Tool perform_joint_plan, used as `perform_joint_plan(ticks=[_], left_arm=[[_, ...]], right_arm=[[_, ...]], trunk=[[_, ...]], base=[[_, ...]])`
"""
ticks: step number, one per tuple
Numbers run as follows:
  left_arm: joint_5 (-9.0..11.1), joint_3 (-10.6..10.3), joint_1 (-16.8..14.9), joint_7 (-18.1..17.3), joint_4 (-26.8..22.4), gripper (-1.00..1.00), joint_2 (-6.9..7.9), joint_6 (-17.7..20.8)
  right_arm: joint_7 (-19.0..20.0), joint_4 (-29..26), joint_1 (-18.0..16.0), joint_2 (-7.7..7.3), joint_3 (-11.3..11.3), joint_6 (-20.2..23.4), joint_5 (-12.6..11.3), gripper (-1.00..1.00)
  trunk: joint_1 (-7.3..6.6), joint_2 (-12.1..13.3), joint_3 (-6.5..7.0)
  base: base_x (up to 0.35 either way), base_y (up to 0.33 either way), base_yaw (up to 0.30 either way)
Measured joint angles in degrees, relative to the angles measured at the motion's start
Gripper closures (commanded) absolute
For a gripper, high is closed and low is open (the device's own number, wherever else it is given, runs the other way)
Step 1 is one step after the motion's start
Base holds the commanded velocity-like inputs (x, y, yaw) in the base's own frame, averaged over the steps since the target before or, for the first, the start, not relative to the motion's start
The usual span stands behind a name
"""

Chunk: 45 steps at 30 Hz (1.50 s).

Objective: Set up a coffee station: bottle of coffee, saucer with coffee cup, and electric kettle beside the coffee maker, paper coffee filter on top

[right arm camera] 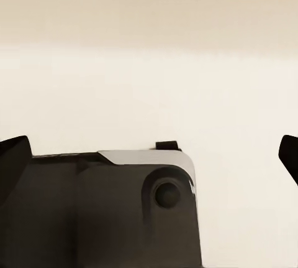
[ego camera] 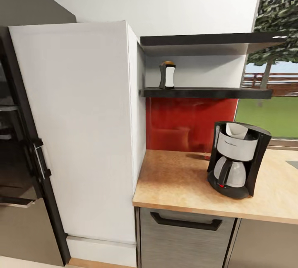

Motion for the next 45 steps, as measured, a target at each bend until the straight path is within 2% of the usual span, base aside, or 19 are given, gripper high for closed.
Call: perform_joint_plan(ticks=[12,17,20,21,24,25,26,28,29,31,34,44,45], left_arm=[[-0.06,-0.06,0.06,0.22,2.41,-1.0,-0.06,0.46],[-0.51,-0.11,0.56,0.31,2.64,-1.0,0.04,2.72],[-0.62,-0.17,1.02,2.14,2.69,-1.0,0.04,3.66],[-0.6,-0.12,1.15,4.09,2.68,-1.0,-0.08,3.88],[-0.56,-0.11,1.16,4.68,2.68,-1.0,-0.17,3.94],[-0.56,-0.11,1.17,4.74,2.69,-1.0,-0.16,3.94],[-0.56,-0.1,1.18,4.85,2.7,-1.0,-0.09,3.95],[-0.56,-0.11,1.18,4.92,2.71,-1.0,0.03,3.95],[-0.55,-0.1,1.19,4.93,2.7,-1.0,0.06,3.95],[-0.56,-0.1,1.19,4.93,2.7,-1.0,0.01,3.95],[-0.56,-0.08,1.19,4.93,2.66,-1.0,0.02,3.97],[-0.55,-0.18,1.19,4.82,2.7,-1.0,0.06,4.26],[-0.6,-0.19,1.18,4.78,2.68,-1.0,0.02,4.18]], right_arm=[[0.0,-0.02,0.0,0.32,0.14,0.14,-0.09,-1.0],[0.0,-0.07,0.01,0.46,0.21,0.15,-0.04,-1.0],[0.14,-0.23,0.0,0.59,0.32,0.1,-0.02,-1.0],[0.28,-3.76,-0.1,0.66,0.42,0.16,0.01,-1.0],[0.36,-8.92,-0.06,0.86,0.48,0.22,0.0,-1.0],[0.36,-10.47,-0.07,1.13,0.51,0.19,0.0,-1.0],[0.38,-13.71,-0.1,2.2,0.72,0.1,0.07,-1.0],[0.44,-22.22,-0.12,4.75,2.94,-0.03,0.18,-1.0],[0.21,-29.09,-0.1,5.45,6.19,-0.1,0.12,-1.0],[0.14,-36.76,-0.11,5.71,7.57,-0.11,0.07,-1.0],[0.11,-43.6,-0.1,6.61,8.23,-0.14,0.02,-1.0],[0.1,-60.62,-0.09,7.64,8.7,0.14,0.0,-1.0],[0.07,-66.43,-0.1,7.69,10.65,0.17,0.02,-1.0]], trunk=[[0.01,0.0,0.0],[0.01,0.0,0.13],[0.03,0.0,0.17],[0.05,0.01,0.19],[0.02,-0.01,0.17],[0.02,-0.01,0.17],[0.01,0.0,0.18],[0.01,0.0,0.19],[0.01,0.01,0.18],[0.01,0.0,0.19],[0.01,-0.01,0.18],[0.01,0.0,0.18],[0.01,0.0,0.19]], base=[[0.017,0.067,-0.002],[0.001,0.002,-0.097],[-0.2,0.0,-0.021],[-0.304,0.0,-0.003],[-0.165,0.0,-0.001],[-0.041,0.0,0.0],[-0.017,0.0,0.0],[-0.004,0.0,0.0],[-0.001,0.0,0.0],[0.0,0.0,0.0],[0.0,0.0,0.0],[0.0,0.0,0.0],[0.0,0.0,0.0]])
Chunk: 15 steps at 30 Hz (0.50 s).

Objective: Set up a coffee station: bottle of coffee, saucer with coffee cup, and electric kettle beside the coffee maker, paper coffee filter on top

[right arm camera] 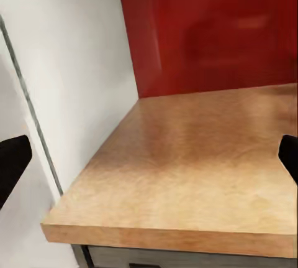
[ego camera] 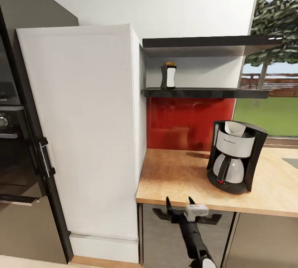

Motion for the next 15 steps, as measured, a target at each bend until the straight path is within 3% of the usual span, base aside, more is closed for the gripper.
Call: perform_joint_plan(ticks=[1,4,11,13,15], left_arm=[[-0.02,0.0,0.0,0.0,-0.05,-1.0,-0.04,-0.03],[-0.04,0.0,0.0,0.05,-0.06,-1.0,-0.13,-0.09],[-0.04,0.01,0.04,0.02,-0.07,-1.0,-0.18,-0.14],[-0.04,0.01,0.16,0.03,-0.04,-1.0,-0.1,-0.16],[-0.04,0.02,1.02,0.05,-0.06,-1.0,-0.05,-0.3]], right_arm=[[-0.03,-2.29,0.01,0.0,1.44,-0.01,-0.05,-1.0],[-0.11,-5.98,0.01,0.0,2.98,0.24,-0.1,-1.0],[-1.07,-11.11,-0.38,0.08,3.29,2.52,-0.12,-1.0],[-2.7,-11.54,-1.54,0.09,3.3,3.27,-0.11,-1.0],[-5.18,-11.7,-4.9,0.09,3.31,3.83,-0.1,-1.0]], trunk=[[-0.01,-0.02,-0.01],[0.0,-0.01,-0.01],[0.0,-0.01,-0.01],[0.0,0.0,-0.01],[0.0,0.0,-0.01]], base=[[0.0,0.0,0.0],[0.0,0.0,0.0],[0.0,0.0,0.0],[0.0,0.0,0.0],[0.0,0.0,0.0]])
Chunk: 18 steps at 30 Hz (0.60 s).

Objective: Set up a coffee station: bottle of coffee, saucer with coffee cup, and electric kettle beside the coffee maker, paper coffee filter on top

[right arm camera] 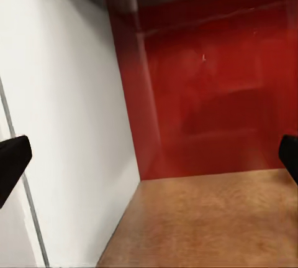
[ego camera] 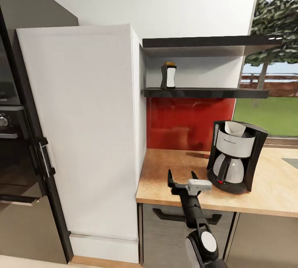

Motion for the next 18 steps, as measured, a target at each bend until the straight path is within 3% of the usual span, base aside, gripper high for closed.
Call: perform_joint_plan(ticks=[4,9,18], left_arm=[[0.0,-0.04,1.58,0.02,-0.01,-1.0,0.01,-0.26],[0.03,-0.1,2.47,0.02,-0.02,-1.0,-0.2,-0.32],[0.08,-0.11,2.68,0.03,-0.02,-1.0,-0.43,-0.37]], right_arm=[[-2.81,-0.21,-11.76,0.02,0.01,3.08,0.04,-1.0],[-3.24,-0.22,-21.52,0.02,0.01,6.95,0.07,-1.0],[-3.34,2.55,-42.57,0.23,0.02,23.4,0.12,-1.0]], trunk=[[0.0,0.0,0.01],[0.0,0.0,0.0],[0.0,0.0,0.01]], base=[[0.0,0.0,0.0],[0.0,0.0,0.0],[0.0,0.0,0.0]])
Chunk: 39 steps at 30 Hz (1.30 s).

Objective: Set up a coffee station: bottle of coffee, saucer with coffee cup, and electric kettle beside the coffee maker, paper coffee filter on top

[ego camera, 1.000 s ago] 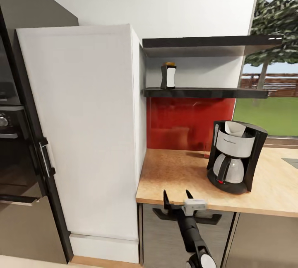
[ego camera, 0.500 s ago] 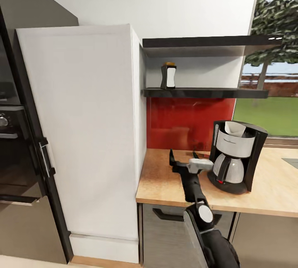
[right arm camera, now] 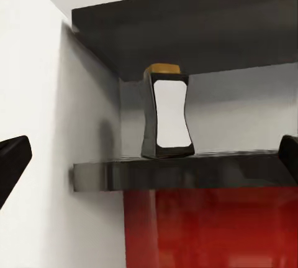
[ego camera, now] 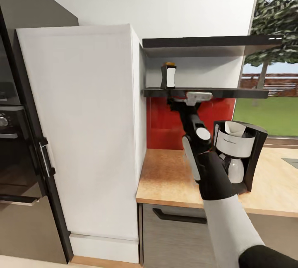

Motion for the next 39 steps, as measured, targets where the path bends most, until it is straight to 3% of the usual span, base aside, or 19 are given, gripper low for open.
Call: perform_joint_plan(ticks=[5,12,16,26,34,39], left_arm=[[0.02,0.01,0.39,0.07,0.05,-1.0,0.0,0.02],[0.32,0.01,2.61,0.24,0.11,-1.0,0.06,0.46],[0.42,0.02,3.72,0.34,0.17,-1.0,-0.02,0.57],[0.5,0.1,6.98,0.3,0.3,-1.0,-0.09,0.69],[0.51,0.09,7.36,0.29,0.3,-1.0,-0.57,0.76],[0.56,0.16,7.38,0.3,0.3,-1.0,-0.61,0.77]], right_arm=[[-0.09,8.11,-10.36,0.0,0.0,4.04,0.2,-1.0],[-4.14,33.24,-28.22,0.0,-0.15,5.96,0.03,-1.0],[-4.56,39.07,-33.07,0.0,-0.24,6.23,-0.02,-1.0],[-4.79,43.44,-35.78,0.0,-0.48,7.92,0.0,-1.0],[-4.77,44.64,-38.95,0.0,-0.6,13.34,-0.08,-1.0],[-4.59,44.66,-39.29,0.0,-0.78,14.45,-0.12,-1.0]], trunk=[[0.0,0.0,0.0],[0.0,0.0,0.0],[0.0,-0.01,-0.01],[0.0,-0.02,-0.03],[-0.01,-0.03,-0.03],[-0.02,-0.03,-0.03]], base=[[0.0,0.0,0.0],[0.0,0.0,0.0],[0.0,0.0,0.0],[0.0,0.0,0.0],[0.043,0.0,0.0],[0.186,0.0,0.0]])
